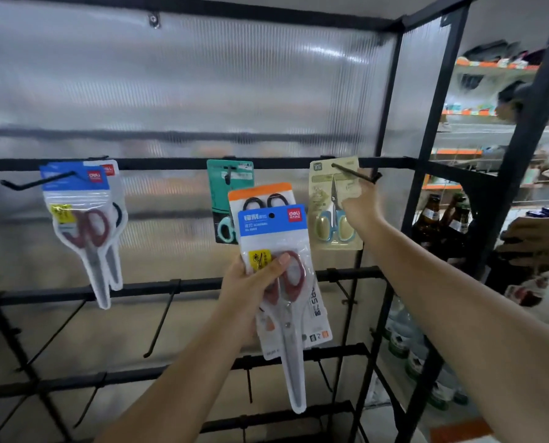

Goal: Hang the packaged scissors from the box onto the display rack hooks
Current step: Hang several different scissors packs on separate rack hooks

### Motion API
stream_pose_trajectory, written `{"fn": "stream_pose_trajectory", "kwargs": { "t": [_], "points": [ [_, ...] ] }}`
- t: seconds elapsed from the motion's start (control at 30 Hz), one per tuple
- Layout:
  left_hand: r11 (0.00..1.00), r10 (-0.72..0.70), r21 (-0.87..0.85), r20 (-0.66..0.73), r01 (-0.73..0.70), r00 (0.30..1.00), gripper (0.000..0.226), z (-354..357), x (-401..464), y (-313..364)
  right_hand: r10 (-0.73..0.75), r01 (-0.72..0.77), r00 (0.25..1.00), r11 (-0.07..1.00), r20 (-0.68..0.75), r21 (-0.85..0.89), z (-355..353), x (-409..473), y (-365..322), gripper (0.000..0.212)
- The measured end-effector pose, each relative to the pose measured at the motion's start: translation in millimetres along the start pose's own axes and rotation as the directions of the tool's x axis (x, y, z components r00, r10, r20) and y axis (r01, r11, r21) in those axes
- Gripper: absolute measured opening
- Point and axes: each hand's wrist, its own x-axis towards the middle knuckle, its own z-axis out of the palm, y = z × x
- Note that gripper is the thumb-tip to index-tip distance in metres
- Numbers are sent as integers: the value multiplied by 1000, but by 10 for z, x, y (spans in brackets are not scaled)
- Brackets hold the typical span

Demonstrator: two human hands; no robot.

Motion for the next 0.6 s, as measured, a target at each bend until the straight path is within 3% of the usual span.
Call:
{"fn": "stream_pose_trajectory", "kwargs": {
  "t": [0.07, 0.13, 0.2, 0.27, 0.37, 0.43, 0.6],
  "points": [
    [1000, -2, 7, -8, 2, 1000, 20, -63, 0, 18, -27, 27, 1000, 998, -3, -55, 34, -87, 93, 64],
    [1000, -6, 17, -17, 6, 1000, 32, -142, 6, 29, -78, 76, 997, 993, 18, 89, 20, -365, 98, 47],
    [1000, -7, 18, -30, 7, 1000, 44, -219, -9, 38, -106, 59, 976, 970, 191, 235, -42, -794, 42, 19],
    [1000, -2, 18, -39, 3, 999, 49, -287, -55, 26, -134, 14, 900, 960, 415, 278, -94, -1213, -14, 6],
    [1000, 22, 13, -38, -22, 999, 49, -380, -167, -13, -148, 41, 790, 981, 595, 189, 19, -1580, 16, 41],
    [999, 30, -16, -40, -31, 999, 50, -431, -242, -27, -112, 45, 818, 990, 565, 130, 169, -1701, 31, 53],
    [993, 56, -101, -113, -67, 992, 54, -620, -355, 10, -138, 25, 865, 972, 483, 233, 441, -1856, -45, 43]
  ]
}}
